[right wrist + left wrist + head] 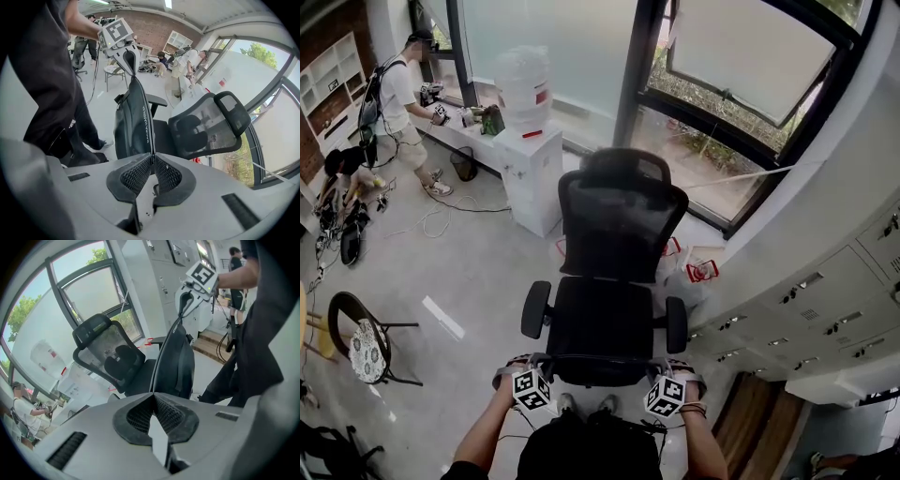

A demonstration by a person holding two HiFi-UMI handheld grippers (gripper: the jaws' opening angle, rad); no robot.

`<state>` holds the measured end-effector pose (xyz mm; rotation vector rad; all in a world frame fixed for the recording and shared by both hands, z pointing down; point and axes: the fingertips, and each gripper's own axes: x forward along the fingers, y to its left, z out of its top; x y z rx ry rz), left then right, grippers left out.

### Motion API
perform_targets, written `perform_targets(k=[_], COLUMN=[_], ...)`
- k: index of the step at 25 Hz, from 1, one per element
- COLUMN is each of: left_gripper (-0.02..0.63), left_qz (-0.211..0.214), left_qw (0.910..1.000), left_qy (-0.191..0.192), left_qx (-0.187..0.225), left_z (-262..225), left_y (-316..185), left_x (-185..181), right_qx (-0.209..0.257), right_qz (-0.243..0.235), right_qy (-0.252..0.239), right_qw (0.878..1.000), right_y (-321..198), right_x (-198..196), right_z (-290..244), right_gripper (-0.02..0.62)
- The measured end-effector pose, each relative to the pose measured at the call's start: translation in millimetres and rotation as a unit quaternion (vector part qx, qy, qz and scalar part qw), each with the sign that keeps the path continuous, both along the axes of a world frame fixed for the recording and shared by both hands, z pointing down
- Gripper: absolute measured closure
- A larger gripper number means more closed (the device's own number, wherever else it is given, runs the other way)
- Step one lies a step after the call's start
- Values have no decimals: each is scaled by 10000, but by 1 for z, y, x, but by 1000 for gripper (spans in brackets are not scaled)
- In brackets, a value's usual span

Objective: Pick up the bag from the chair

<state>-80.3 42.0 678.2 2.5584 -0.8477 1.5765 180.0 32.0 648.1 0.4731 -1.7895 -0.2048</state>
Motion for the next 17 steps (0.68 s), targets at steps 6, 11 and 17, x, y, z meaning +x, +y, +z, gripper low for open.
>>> perform_targets(k=[6, 11, 17], left_gripper=[604, 604, 604], left_qz=[76, 97, 115], left_qw=[10000, 9999, 9999], left_qy=[-3, 23, -23], left_qx=[0, -26, 28], left_z=[2, 3, 1], left_y=[3, 6, 7], left_x=[0, 2, 2], right_qx=[-18, 14, 27], right_qz=[26, 46, 55], right_qy=[1, 19, 20], right_qw=[10000, 10000, 10000], right_y=[6, 7, 12], right_x=[0, 1, 2], right_z=[1, 0, 0], right_gripper=[571, 571, 571])
